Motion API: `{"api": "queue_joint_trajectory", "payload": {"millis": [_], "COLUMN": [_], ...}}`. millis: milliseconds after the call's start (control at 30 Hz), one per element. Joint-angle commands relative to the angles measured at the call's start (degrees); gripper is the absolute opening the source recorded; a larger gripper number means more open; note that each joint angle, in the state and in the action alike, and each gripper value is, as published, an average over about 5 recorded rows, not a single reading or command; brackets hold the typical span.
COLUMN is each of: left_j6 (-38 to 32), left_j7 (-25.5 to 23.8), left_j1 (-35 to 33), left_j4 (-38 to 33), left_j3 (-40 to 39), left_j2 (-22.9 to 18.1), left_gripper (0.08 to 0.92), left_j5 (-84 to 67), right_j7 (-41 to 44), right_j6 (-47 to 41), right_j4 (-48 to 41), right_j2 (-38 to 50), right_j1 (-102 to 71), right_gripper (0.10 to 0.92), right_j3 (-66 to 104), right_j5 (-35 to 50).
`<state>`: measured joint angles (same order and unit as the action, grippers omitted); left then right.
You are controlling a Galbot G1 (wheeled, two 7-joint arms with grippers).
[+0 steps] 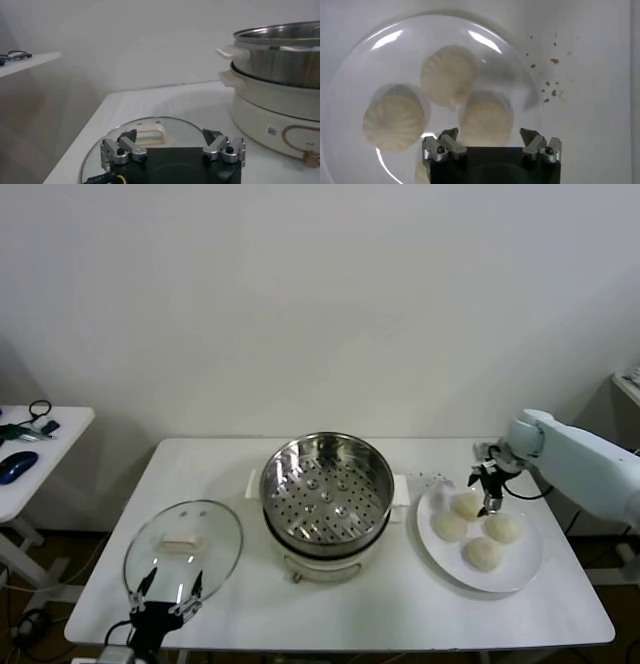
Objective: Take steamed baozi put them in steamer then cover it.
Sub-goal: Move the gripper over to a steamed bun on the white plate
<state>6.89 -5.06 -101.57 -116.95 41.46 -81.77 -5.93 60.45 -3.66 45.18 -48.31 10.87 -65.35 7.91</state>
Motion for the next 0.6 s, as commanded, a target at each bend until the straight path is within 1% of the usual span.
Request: {"api": "queue_joint_trajectory", "payload": {"millis": [33, 167, 267, 433, 600], "left_j6": [-0.02, 0.01, 0.02, 0.01, -0.05], "left_j7": [0.06, 0.12, 0.15, 0.19, 0.21], "left_j1": [0.05, 0.17, 0.26, 0.27, 0.20], "left_j4": [0.08, 0.16, 0.20, 0.17, 0.08], "left_j3": [0.06, 0.15, 0.15, 0.14, 0.13], "left_j2": [-0.06, -0.05, -0.07, -0.10, -0.04], "left_gripper": [0.823, 0.823, 0.823, 0.823, 0.823], "left_j5": [-0.10, -0.13, -0.14, -0.12, -0.05], "right_j7": [0.06, -0.04, -0.09, 0.13, 0.94], "right_j6": [-0.03, 0.22, 0.50, 1.67, 4.04], "right_j4": [-2.87, -2.99, -3.00, -1.92, 3.87], "right_j2": [-2.16, -2.18, -2.21, -1.80, 0.10], "right_j1": [-1.03, -1.14, -1.14, -0.14, 8.63], "right_gripper": [0.784, 0.692, 0.648, 0.637, 0.636], "right_j3": [0.25, 0.32, 0.36, 0.08, -6.16], "right_j5": [-0.73, -0.90, -0.91, -0.97, 0.62]}}
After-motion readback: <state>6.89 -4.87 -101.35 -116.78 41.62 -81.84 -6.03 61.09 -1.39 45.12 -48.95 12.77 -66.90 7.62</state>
